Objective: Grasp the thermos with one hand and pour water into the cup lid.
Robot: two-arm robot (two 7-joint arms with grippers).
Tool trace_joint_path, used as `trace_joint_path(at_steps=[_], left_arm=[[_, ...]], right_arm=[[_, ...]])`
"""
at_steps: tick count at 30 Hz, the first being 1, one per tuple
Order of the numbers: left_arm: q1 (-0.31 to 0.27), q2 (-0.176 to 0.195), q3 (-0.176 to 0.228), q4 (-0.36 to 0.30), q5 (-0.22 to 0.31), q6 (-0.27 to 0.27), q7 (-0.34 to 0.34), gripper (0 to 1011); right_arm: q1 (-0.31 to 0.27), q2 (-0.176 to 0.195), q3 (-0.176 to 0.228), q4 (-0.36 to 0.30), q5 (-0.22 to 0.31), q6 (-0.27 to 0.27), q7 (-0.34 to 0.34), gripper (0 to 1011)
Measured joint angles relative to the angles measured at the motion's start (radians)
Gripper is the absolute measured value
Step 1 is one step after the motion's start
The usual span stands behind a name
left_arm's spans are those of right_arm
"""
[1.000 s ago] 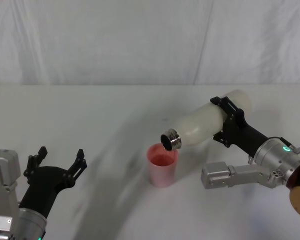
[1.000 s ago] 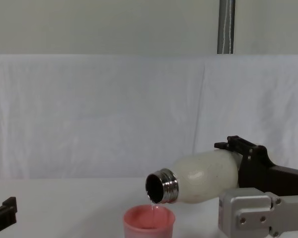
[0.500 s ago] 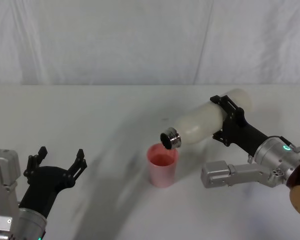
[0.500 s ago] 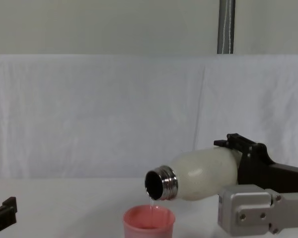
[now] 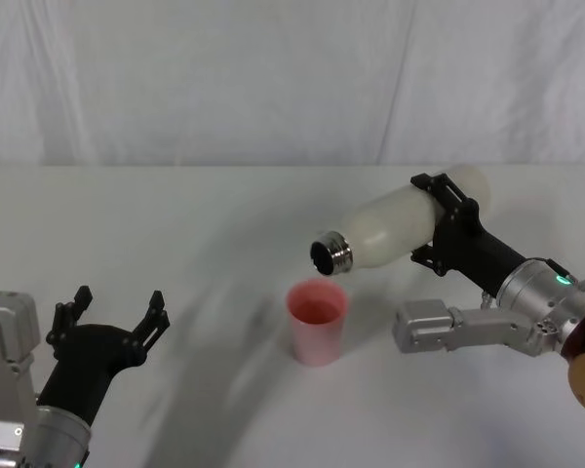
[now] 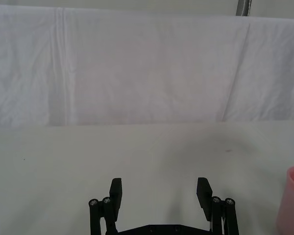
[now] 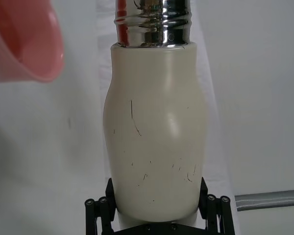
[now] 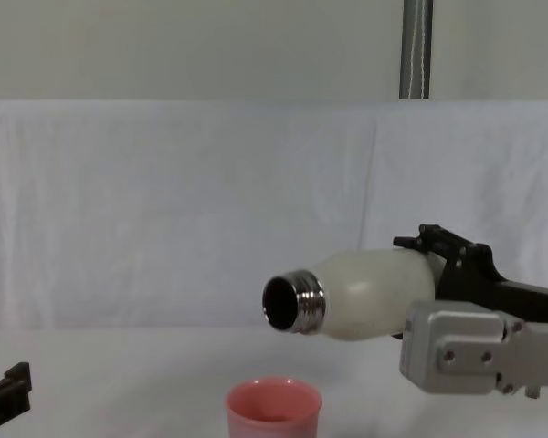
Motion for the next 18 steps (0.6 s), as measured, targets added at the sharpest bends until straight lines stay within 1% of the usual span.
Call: trace_joint_path(at_steps=[2,5,7,8,12,13,15,16,18], left_arm=[[0.000,0.000,0.000,0.000,0.000,0.000,0.000,1001],[0.000,0.000,0.000,0.000,0.000,0.000,0.000,1001],[0.000,0.000,0.000,0.000,0.000,0.000,0.000,1001],[0.000,0.000,0.000,0.000,0.000,0.000,0.000,1001],[0.000,0.000,0.000,0.000,0.000,0.000,0.000,1001],[0.000,0.000,0.000,0.000,0.000,0.000,0.000,1001],[0.000,0.000,0.000,0.000,0.000,0.000,0.000,1001],[0.000,0.000,0.000,0.000,0.000,0.000,0.000,1001],[0.000,0.000,0.000,0.000,0.000,0.000,0.000,1001]], right_arm=[[-0.002,-0.001,0.004,-0.004,0.009,-0.003,0.004,960],[-0.007,-0.002,0.014,-0.012,0.036,-0.014,0.017,960],[-0.012,-0.005,0.026,-0.016,0.066,-0.024,0.032,960],[-0.017,-0.009,0.037,-0.018,0.099,-0.033,0.048,960],[-0.029,-0.020,0.064,-0.021,0.172,-0.048,0.078,959],[-0.035,-0.027,0.080,-0.022,0.212,-0.052,0.094,960],[-0.043,-0.035,0.097,-0.024,0.248,-0.056,0.108,960],[-0.050,-0.043,0.115,-0.026,0.288,-0.057,0.124,960],[-0.055,-0.050,0.129,-0.027,0.320,-0.058,0.136,960]])
